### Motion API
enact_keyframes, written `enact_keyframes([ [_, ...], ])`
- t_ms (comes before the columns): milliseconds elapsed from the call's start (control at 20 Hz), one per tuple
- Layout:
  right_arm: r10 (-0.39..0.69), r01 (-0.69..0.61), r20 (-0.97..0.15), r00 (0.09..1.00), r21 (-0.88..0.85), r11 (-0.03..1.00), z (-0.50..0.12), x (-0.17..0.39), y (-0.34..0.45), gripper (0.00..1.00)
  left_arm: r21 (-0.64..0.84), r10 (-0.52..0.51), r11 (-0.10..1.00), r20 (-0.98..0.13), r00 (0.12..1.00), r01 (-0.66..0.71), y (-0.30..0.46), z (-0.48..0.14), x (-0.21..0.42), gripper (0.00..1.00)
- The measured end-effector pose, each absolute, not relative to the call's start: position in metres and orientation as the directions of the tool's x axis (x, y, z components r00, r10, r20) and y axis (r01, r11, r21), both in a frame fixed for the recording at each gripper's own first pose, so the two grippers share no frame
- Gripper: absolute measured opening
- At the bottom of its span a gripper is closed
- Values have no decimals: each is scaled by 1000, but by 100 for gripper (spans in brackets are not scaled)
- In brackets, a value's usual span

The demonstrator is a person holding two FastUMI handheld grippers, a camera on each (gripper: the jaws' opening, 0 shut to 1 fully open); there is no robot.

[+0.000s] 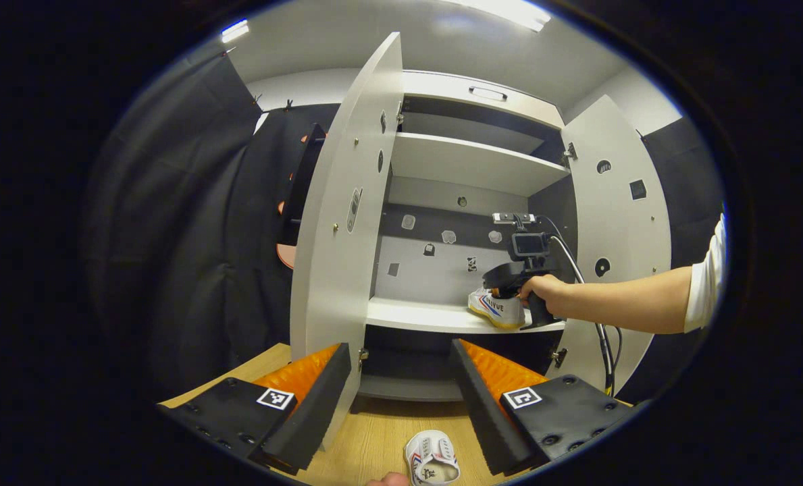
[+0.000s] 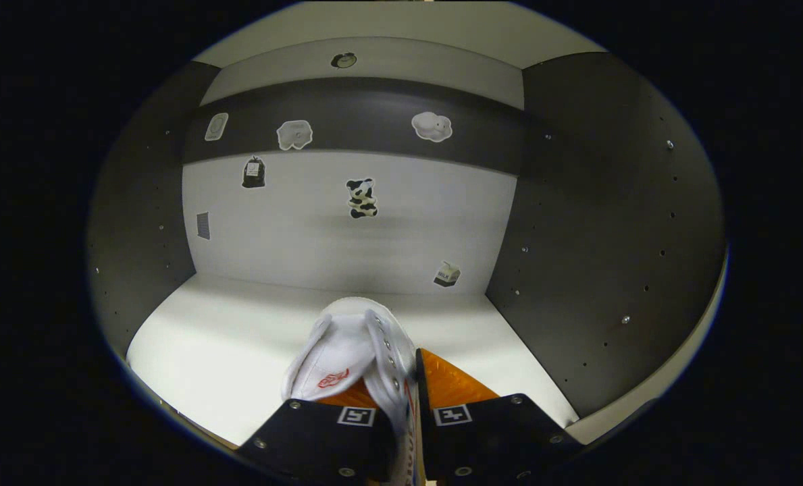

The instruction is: Grab one shoe with the right hand and put it into the shoe cabinet, grab the other shoe with the left hand and put it into the shoe cabinet; then close the right door with the right hand and the left door with the left hand.

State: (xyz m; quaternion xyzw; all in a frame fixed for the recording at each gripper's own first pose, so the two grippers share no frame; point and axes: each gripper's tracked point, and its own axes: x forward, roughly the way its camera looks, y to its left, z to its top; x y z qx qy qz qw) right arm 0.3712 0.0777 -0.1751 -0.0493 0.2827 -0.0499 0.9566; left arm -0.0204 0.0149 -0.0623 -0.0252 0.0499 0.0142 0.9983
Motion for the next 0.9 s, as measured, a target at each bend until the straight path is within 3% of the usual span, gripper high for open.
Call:
enact_keyframes([
  [250,-71,0,-514,855,-138,990,-157,349,79,38,-50,19,998,-97,995,-23,14,-63,-17,96],
  [350,-40,-20,-501,865,-114,993,-144,335,76,51,-47,9,999,-96,995,-14,10,-63,-15,96],
  [400,-23,-27,-479,878,-97,995,-132,330,75,60,-46,4,999,-93,996,-8,8,-62,-14,96],
  [700,64,-80,-271,961,-49,996,-39,273,71,90,-44,-36,999,-85,996,32,-9,-60,-10,96],
  [900,94,-100,-127,987,-40,994,12,216,63,92,-48,-64,997,-82,995,60,-21,-56,-10,96],
])
